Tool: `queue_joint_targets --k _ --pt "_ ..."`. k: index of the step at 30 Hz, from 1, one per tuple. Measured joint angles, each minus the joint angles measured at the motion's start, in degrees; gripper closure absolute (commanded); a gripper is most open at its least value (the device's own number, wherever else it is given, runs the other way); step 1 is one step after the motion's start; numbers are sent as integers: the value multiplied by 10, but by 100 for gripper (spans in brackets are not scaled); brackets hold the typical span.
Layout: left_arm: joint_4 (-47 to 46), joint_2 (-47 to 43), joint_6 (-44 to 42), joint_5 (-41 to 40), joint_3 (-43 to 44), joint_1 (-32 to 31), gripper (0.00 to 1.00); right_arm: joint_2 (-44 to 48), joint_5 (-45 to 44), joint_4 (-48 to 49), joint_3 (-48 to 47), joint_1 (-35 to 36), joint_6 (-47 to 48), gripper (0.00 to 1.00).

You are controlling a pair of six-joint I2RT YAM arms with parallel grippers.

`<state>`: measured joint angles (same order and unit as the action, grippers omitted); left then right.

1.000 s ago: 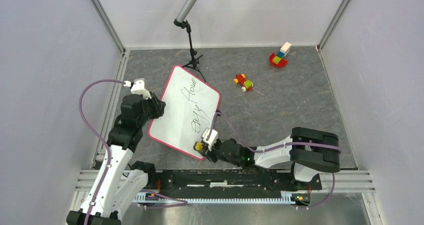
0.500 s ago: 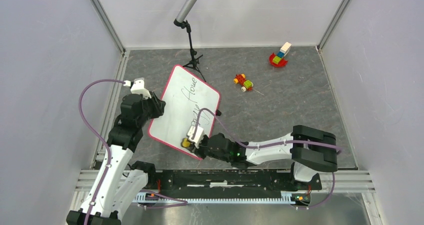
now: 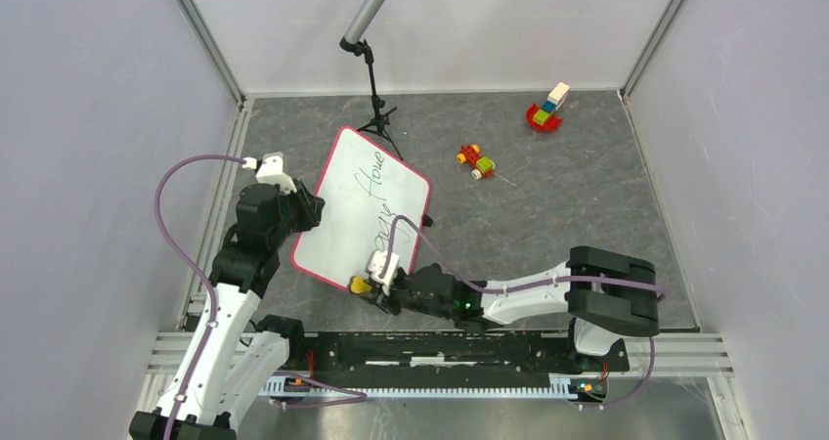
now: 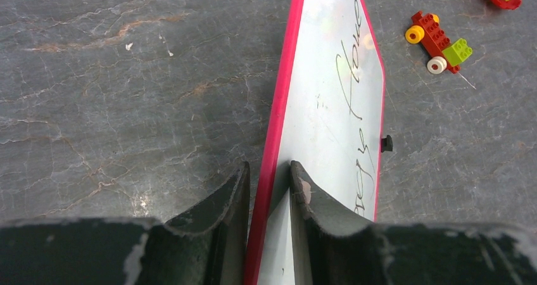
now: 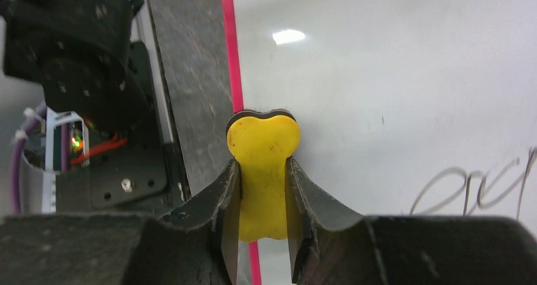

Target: Erase the whiteboard

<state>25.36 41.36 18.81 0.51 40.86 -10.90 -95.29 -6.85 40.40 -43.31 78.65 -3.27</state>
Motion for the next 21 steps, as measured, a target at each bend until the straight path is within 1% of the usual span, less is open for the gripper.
queue_joint_targets --k 5,7,10,15,17,21 --pt "-1 1 0 0 0 0 98 33 -29 25 120 0 -30 100" --pt "-3 2 0 0 0 0 98 38 -42 22 144 0 -38 100" --pt "-5 3 0 1 0 0 98 45 -59 10 147 0 -45 100" --pt "-8 6 0 1 0 0 98 49 -51 -32 115 -13 -44 100" --pt "-9 6 0 1 0 0 98 41 -46 -47 76 -24 -42 100" --pt "-9 6 0 1 0 0 98 3 -27 -53 -35 -49 -40 100"
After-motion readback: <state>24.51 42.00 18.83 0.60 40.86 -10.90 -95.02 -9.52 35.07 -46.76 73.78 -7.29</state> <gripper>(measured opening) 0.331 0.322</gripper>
